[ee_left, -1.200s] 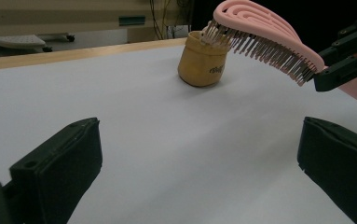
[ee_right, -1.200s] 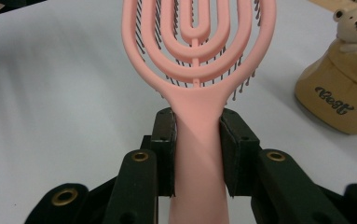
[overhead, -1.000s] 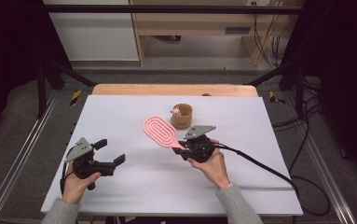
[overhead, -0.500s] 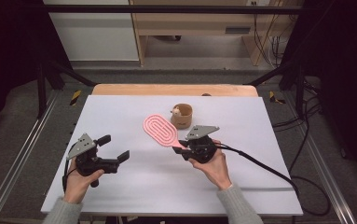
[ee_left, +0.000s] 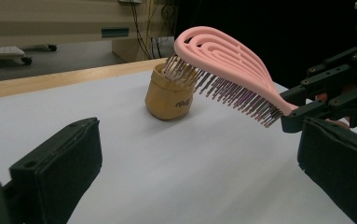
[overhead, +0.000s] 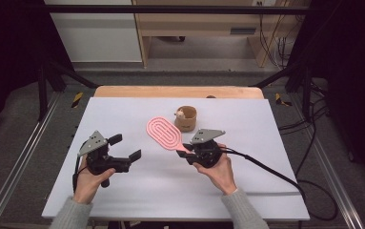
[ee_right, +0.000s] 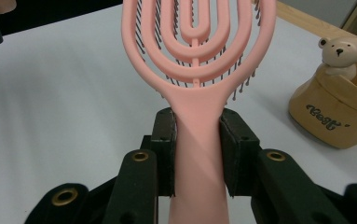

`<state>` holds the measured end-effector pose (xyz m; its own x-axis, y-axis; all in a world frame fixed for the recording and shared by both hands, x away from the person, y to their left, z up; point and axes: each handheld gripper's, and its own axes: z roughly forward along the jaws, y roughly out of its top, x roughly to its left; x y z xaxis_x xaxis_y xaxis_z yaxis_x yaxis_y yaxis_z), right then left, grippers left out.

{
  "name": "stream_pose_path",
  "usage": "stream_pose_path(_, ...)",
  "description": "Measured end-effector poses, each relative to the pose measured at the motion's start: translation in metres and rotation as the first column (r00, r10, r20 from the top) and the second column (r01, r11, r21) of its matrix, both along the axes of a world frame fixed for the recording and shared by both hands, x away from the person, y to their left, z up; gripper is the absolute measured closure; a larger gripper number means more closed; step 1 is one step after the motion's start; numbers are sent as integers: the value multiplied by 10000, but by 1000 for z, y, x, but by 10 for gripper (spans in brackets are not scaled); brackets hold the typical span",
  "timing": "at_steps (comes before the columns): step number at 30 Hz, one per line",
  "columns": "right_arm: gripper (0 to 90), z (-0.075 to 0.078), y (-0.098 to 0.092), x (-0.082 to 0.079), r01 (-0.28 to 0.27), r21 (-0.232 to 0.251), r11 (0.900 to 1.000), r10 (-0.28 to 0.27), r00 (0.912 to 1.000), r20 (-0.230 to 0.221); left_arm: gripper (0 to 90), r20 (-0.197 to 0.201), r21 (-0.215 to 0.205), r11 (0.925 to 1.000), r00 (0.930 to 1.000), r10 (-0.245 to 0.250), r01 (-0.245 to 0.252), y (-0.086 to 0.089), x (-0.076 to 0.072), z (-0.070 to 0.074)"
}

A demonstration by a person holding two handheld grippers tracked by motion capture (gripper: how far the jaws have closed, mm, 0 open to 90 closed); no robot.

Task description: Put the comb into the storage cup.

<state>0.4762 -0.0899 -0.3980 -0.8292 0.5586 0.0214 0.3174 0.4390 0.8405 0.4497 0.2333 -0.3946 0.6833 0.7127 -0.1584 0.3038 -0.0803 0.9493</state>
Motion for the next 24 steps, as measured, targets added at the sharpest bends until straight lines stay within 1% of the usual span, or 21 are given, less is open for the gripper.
stream_pose_path(3, 697, -1, -1, 0, 52, 87, 9999, -52, 10000, 15, 0, -59, -118, 9999, 10000, -18, 17, -4, 1, 0)
stream_pose_path(8, 697, -2, -4, 0, 126, 164, 9998, -127, 9999, 49, 0, -148, -175, 9998, 9999, -16, 14, -9, 4, 0)
stream_pose_path(13, 697, -3, -4, -1, 89, 287, 9995, -92, 9999, 108, 0, -211, -174, 9998, 9998, -55, 51, -12, 6, 0)
stream_pose_path(24, 697, -6, -3, -3, -14, 593, 9982, 2, 9998, 206, 0, -246, -432, 9989, 9995, -178, 167, -22, 7, 2)
